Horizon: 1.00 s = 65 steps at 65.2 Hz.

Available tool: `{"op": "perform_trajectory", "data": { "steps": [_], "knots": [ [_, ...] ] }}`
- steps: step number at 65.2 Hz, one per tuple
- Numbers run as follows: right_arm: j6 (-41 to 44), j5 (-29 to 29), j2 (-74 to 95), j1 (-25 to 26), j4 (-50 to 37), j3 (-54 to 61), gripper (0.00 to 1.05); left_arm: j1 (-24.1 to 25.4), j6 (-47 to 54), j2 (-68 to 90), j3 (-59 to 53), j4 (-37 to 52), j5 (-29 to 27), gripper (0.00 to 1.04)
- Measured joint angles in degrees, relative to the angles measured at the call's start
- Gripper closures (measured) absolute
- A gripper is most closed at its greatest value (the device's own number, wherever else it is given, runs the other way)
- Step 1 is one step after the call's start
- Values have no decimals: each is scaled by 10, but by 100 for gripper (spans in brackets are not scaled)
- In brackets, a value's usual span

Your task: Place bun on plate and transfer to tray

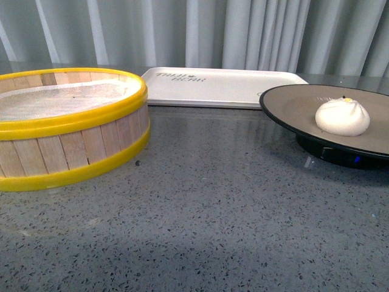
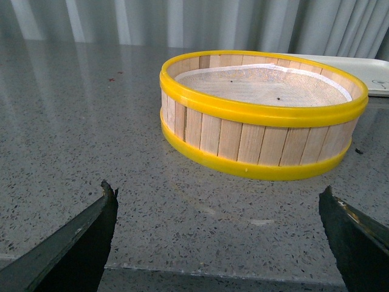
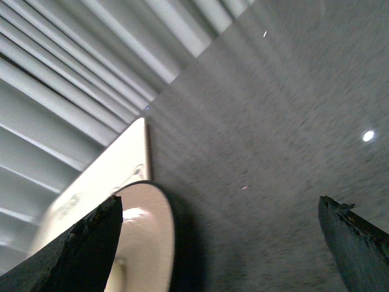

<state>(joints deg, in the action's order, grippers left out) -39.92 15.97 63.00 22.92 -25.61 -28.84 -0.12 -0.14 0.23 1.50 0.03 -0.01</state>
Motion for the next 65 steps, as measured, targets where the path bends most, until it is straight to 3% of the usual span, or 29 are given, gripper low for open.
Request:
{"op": "perform_trajectory", "data": {
  "steps": [11, 18, 41, 55, 65],
  "knots": [
    [-184, 76, 34, -26, 24, -34, 8, 0, 0, 0, 0, 0, 0, 7],
    [-235, 105, 45, -36, 36, -46, 8, 0, 0, 0, 0, 0, 0, 7],
    [-261, 147, 108, -17, 62, -68, 8, 0, 0, 0, 0, 0, 0, 7],
    [-279, 185, 184, -50, 36, -115, 8, 0, 0, 0, 0, 0, 0, 7],
    [-295, 178, 186, -94, 36, -116, 8, 0, 0, 0, 0, 0, 0, 7]
  ]
}}
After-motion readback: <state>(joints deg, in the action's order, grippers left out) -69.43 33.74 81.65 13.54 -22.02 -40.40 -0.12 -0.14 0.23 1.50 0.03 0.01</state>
